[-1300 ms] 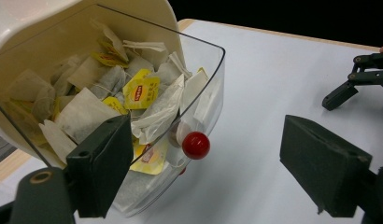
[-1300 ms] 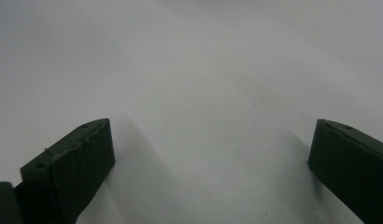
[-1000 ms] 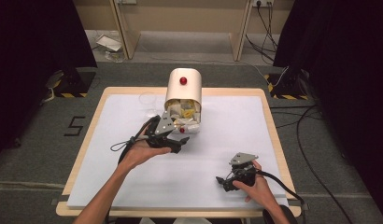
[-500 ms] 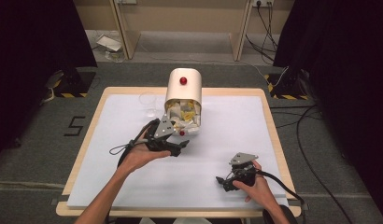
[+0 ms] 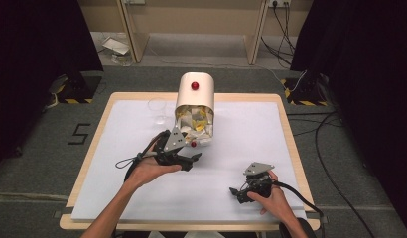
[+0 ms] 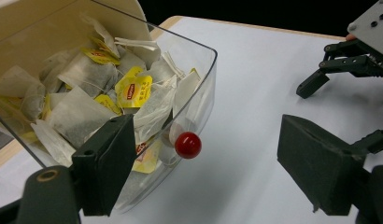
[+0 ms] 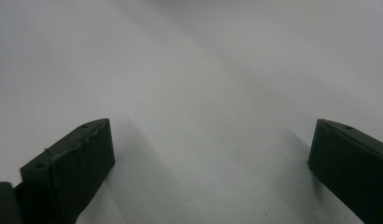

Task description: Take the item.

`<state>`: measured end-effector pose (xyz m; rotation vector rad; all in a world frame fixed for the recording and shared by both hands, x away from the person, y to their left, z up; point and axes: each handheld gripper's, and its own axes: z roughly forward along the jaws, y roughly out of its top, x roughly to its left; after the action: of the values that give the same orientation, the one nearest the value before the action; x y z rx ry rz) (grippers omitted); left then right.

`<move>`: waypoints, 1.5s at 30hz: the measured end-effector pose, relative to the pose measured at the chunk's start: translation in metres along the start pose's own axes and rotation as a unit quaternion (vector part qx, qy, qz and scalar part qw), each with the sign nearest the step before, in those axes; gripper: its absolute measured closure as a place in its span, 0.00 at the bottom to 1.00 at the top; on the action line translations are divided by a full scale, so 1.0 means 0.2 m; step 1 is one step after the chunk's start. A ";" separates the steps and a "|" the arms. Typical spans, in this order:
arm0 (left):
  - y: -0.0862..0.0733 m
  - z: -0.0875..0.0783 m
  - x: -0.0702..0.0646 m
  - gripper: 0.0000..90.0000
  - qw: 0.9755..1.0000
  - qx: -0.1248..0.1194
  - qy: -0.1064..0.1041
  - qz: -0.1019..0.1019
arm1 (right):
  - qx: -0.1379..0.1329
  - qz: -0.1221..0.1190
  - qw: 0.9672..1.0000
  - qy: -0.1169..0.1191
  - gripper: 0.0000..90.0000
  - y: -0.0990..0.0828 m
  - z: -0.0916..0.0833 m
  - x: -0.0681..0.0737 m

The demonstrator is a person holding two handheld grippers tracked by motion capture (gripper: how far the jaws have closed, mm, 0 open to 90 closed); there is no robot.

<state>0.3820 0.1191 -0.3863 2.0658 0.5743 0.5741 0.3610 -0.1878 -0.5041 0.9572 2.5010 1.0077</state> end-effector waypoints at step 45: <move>0.09 0.05 0.22 0.52 0.993 -0.006 -0.039 -0.115 | 0.000 -0.001 1.000 0.000 0.01 0.00 0.00 0.00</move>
<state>0.4249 0.1295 -0.3682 1.9664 0.7493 0.3607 0.3611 -0.1879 -0.5041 0.9553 2.5007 1.0075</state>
